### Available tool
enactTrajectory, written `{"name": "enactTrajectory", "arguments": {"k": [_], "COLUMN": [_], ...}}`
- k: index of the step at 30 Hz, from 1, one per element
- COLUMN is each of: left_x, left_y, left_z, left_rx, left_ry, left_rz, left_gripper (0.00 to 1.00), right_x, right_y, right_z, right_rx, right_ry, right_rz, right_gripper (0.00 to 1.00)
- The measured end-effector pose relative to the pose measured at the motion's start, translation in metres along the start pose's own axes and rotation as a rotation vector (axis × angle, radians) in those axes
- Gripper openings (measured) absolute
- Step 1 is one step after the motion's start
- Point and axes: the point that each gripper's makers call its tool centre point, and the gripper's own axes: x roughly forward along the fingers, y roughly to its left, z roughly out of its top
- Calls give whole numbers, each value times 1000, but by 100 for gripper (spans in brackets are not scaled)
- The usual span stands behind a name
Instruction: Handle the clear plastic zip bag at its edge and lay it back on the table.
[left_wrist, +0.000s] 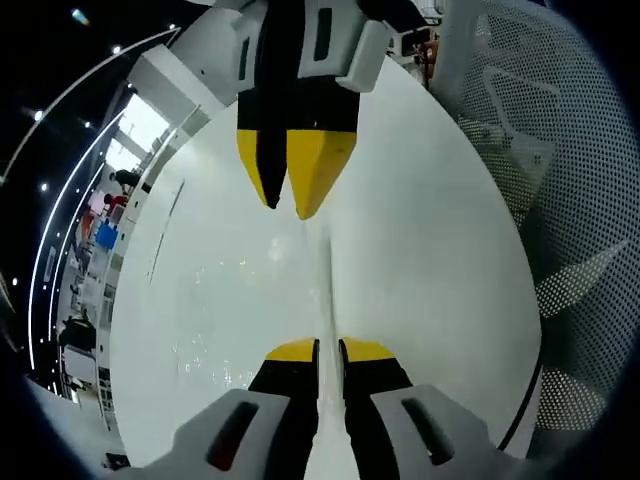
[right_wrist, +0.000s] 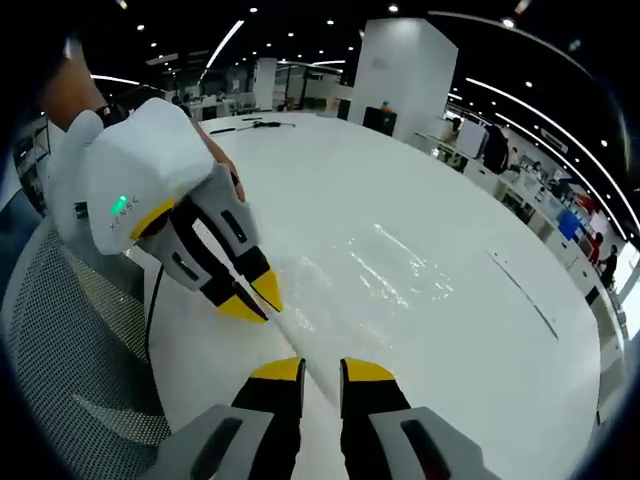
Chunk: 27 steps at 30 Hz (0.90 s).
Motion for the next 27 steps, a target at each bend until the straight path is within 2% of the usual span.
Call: {"name": "enactTrajectory", "arguments": {"k": [7, 10, 17, 23, 27], "left_x": [-8, -12, -18, -25, -31], "left_y": [3, 4, 2, 5, 7], "left_z": [1, 2, -6, -12, -15], "left_rx": [-64, -186, -208, -313, -335], "left_ry": [-12, -41, -29, -43, -44], "left_rz": [20, 26, 38, 65, 89], "left_gripper": [8, 13, 16, 20, 24], "right_x": [3, 3, 4, -1, -5], "right_y": [0, 0, 1, 0, -3], "right_z": [-1, 0, -3, -6, -9], "right_rx": [18, 26, 75, 131, 191], "right_ry": [-4, -11, -19, -38, -53], "right_rz": [2, 0, 1, -3, -15], "right_gripper": [12, 13, 19, 24, 30]}}
